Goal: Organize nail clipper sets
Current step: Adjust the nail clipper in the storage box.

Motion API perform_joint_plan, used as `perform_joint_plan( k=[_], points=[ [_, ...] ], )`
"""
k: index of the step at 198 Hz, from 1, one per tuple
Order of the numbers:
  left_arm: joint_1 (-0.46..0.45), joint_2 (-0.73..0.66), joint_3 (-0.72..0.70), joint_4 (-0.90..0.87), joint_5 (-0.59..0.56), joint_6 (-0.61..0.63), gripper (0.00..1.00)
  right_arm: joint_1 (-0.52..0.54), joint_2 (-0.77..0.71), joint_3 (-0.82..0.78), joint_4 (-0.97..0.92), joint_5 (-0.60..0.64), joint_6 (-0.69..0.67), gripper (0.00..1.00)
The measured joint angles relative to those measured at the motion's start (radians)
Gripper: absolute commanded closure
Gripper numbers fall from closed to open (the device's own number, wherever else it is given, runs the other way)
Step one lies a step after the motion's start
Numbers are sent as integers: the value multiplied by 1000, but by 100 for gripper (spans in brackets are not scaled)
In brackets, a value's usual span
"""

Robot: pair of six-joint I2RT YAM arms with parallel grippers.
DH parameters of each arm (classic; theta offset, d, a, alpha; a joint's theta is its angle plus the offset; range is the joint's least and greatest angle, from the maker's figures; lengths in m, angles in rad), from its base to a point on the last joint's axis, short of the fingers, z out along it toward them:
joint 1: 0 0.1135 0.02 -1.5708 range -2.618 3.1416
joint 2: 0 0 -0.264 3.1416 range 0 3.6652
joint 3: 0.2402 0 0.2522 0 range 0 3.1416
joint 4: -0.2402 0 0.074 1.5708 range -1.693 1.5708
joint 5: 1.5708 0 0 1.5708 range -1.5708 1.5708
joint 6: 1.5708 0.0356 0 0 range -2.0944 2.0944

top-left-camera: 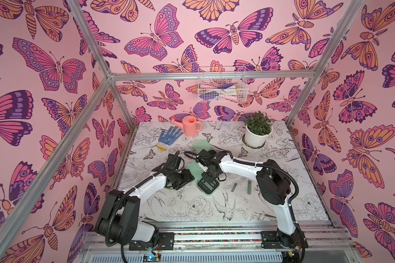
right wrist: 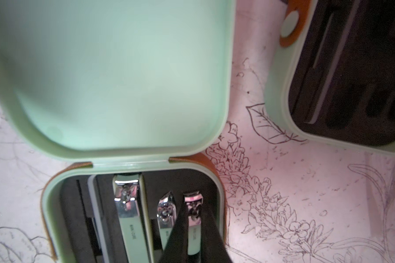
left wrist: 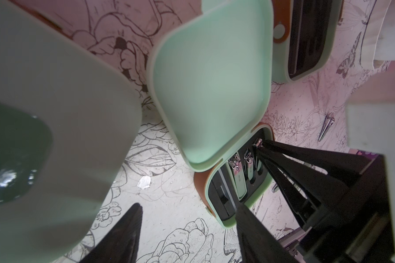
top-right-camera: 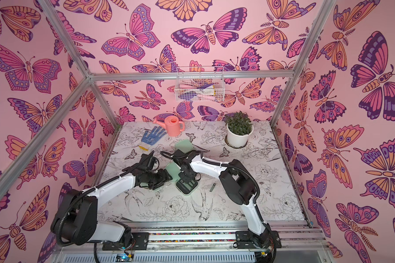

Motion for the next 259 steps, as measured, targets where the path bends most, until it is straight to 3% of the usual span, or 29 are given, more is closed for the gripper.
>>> perform_joint_plan(
  k=[183, 259],
  points=[
    [0, 4, 0, 0, 0, 0, 33, 82, -13, -49, 34, 187, 202, 92],
    [0, 4, 0, 0, 0, 0, 33, 95, -15, -55, -1, 198, 210, 91]
  ],
)
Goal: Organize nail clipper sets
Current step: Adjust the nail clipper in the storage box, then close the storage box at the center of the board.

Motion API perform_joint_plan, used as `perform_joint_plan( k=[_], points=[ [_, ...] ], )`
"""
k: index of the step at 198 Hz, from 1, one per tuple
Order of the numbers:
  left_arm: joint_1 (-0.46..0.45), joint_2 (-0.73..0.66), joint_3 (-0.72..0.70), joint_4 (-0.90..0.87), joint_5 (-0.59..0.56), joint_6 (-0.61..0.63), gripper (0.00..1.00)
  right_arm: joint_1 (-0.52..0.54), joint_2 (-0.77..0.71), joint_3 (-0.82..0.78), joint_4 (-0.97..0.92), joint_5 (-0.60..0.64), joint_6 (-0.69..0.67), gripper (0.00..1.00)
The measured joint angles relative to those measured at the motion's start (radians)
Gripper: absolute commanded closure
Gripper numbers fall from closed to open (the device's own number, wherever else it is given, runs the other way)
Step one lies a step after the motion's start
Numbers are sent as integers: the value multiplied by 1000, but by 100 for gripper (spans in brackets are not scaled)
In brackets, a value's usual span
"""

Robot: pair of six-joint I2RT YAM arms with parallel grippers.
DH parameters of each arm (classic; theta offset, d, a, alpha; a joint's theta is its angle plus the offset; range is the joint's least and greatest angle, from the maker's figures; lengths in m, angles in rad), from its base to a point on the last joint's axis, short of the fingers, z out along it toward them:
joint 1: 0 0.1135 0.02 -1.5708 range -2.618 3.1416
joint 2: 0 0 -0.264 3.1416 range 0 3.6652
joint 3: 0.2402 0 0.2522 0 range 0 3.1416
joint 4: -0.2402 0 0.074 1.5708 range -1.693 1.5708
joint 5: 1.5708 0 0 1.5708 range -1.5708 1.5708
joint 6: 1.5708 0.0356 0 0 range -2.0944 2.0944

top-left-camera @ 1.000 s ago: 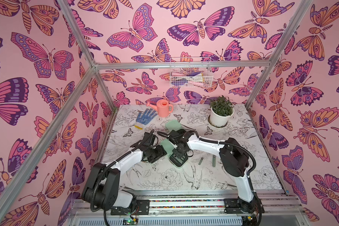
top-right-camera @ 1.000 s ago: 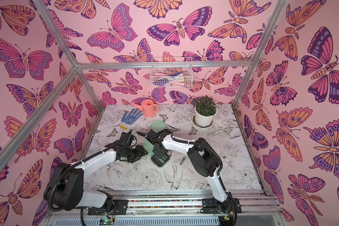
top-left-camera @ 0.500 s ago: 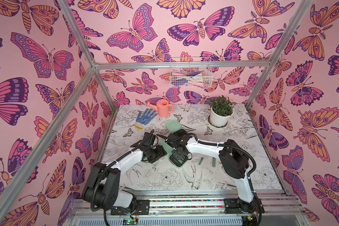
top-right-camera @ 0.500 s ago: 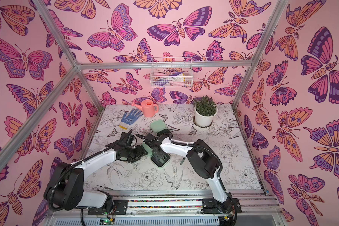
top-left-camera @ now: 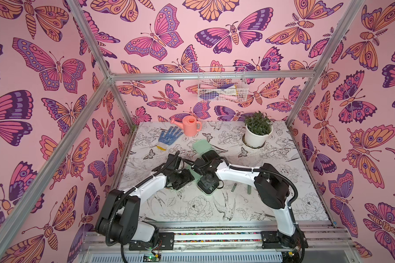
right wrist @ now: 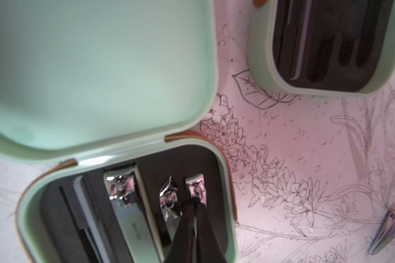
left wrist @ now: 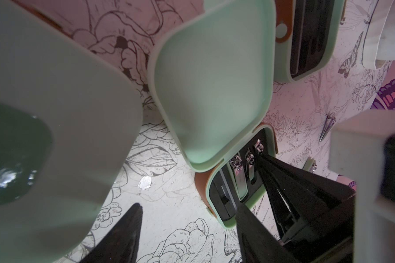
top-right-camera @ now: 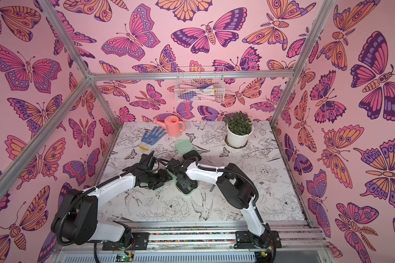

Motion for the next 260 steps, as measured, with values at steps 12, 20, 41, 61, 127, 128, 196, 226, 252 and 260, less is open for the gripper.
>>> perform_joint_plan(
  k=[12, 20, 41, 61, 127, 128, 196, 226, 252, 260],
  points=[
    [0, 0, 0, 0, 0, 1, 33, 0, 0, 4, -10, -6, -1, 91],
    [0, 0, 0, -1, 0, 3, 32, 0, 0, 7, -15, -11, -1, 91],
    [0, 0, 9, -18, -9, 12, 29, -1, -7, 15, -24, -27, -1, 91],
    [0, 0, 48, -52, -36, 27, 25, -5, -41, 18, -28, -41, 0, 88],
    [83, 136, 307, -124, -85, 102, 24, -88, -396, -99, 22, -188, 121, 52],
    [87, 145, 313, -125, -84, 105, 24, -93, -407, -111, 27, -196, 132, 52],
    [130, 463, 534, -150, 12, 193, 24, -159, -675, -760, 445, -588, 560, 38],
    [130, 510, 566, -165, 31, 217, 25, -145, -674, -798, 584, -599, 666, 36],
    [130, 533, 572, -167, 60, 231, 26, -144, -654, -830, 690, -597, 750, 33],
    [130, 537, 572, -167, 70, 236, 26, -141, -637, -840, 723, -597, 778, 33]
  ],
)
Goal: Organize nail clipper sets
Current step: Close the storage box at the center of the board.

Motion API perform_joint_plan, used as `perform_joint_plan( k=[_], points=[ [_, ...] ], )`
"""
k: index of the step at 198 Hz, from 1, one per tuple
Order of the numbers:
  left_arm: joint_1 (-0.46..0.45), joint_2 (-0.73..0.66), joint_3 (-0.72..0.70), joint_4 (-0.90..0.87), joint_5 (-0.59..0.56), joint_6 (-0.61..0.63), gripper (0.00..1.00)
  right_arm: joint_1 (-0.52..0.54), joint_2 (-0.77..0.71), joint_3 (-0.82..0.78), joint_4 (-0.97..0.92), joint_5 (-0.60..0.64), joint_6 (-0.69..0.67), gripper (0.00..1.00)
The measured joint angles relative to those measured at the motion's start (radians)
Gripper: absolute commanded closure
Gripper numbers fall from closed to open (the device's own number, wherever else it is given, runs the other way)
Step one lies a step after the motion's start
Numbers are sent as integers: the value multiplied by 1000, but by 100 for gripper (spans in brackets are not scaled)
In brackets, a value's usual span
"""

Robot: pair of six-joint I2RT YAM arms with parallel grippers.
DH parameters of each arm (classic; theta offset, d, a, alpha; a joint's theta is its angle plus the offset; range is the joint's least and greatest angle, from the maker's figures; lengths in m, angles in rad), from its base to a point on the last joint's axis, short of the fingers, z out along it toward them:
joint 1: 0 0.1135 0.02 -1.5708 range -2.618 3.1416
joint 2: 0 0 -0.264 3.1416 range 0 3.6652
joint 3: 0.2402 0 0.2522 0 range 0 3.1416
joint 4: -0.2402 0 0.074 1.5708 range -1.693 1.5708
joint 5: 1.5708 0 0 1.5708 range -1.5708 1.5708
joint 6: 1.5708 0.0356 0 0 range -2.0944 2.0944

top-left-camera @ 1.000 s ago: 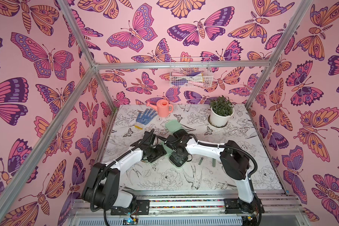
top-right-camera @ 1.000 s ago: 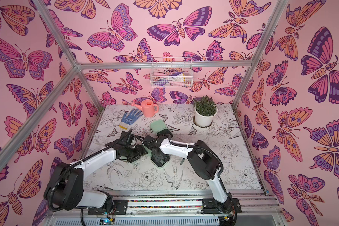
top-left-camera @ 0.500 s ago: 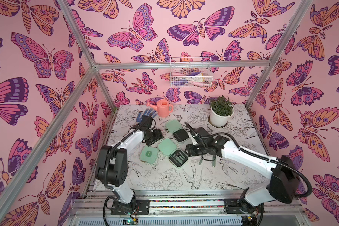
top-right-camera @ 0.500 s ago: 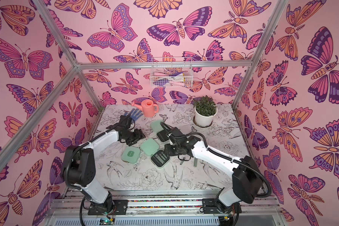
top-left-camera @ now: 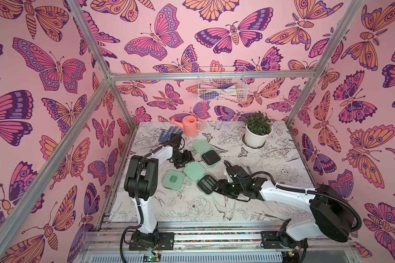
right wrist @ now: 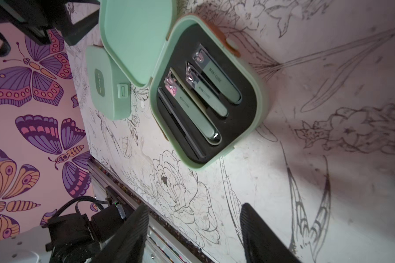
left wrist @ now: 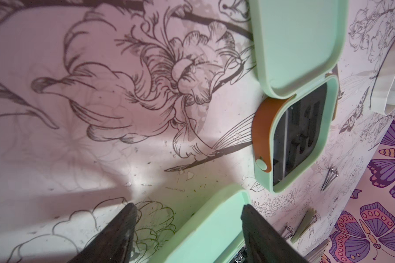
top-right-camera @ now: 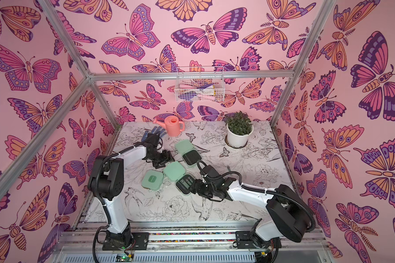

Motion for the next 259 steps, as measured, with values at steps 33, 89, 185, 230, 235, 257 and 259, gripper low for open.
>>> perform_joint_plan(
  k=[33, 89, 185, 230, 235, 257, 259],
  points=[
    [0, 3, 0, 1, 32, 11, 26, 16, 64, -51, 106, 13, 91, 31],
    [0, 2, -27, 16, 96, 18, 28, 30, 94, -97, 240, 93, 185, 31],
    [0, -211, -103, 35, 148, -6, 27, 37, 179, -83, 402, 148, 220, 31],
    [-13, -287, -146, 44, 174, -24, 27, 37, 201, -58, 405, 157, 218, 31],
    [-17, -291, -152, 49, 178, -25, 27, 37, 207, -53, 405, 157, 217, 31],
    [-42, -299, -182, 72, 193, -40, 27, 37, 239, -20, 410, 158, 208, 31],
    [-45, -299, -186, 75, 194, -41, 28, 37, 242, -17, 410, 158, 208, 31]
  ],
)
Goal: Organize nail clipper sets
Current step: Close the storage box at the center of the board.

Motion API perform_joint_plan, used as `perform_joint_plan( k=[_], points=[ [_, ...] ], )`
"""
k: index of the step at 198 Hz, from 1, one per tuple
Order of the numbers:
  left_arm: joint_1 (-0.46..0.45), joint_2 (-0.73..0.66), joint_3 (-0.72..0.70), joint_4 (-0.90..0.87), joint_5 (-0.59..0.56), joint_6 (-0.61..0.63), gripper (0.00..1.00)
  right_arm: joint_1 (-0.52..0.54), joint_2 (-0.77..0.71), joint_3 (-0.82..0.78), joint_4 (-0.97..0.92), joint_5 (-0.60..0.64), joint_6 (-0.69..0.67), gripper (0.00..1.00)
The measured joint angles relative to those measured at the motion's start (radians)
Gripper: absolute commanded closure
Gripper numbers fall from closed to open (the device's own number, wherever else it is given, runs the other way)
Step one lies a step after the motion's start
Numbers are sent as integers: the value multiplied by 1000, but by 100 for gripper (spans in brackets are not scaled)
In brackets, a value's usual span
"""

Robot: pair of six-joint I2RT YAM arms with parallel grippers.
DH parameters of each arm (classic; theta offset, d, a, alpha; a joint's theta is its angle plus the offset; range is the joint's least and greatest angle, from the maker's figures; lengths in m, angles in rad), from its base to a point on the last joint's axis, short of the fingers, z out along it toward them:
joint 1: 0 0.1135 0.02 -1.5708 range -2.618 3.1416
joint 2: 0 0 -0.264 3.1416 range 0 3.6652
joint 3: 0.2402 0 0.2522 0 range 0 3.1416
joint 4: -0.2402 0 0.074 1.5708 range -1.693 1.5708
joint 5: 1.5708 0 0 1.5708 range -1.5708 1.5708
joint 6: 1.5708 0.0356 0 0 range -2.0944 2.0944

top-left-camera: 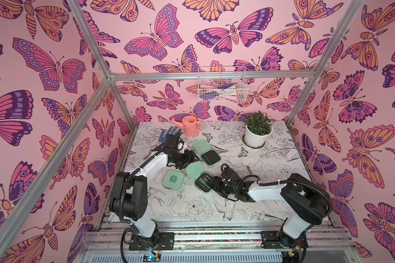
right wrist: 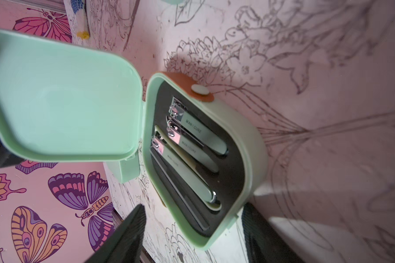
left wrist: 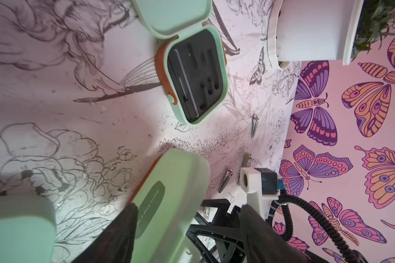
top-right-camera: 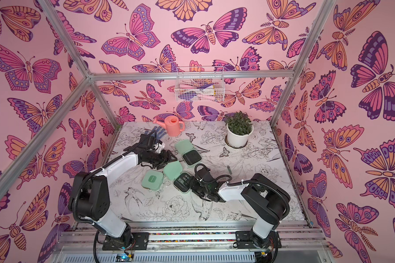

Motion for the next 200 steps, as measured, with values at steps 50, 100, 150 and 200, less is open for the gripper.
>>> perform_joint_plan(
  k=[50, 100, 150, 200],
  points=[
    [-74, -21, -58, 55, 22, -47, 28, -9, 67, 66, 23, -6, -53, 31],
    [-102, -82, -66, 88, 29, -76, 27, -11, 57, 51, 27, -20, -113, 28],
    [-115, -83, -112, 127, 29, -97, 28, -17, -17, -52, 72, -93, -192, 21],
    [-142, -56, -193, 195, 28, -133, 28, -17, -64, -180, 217, -129, -203, 24]
  ],
)
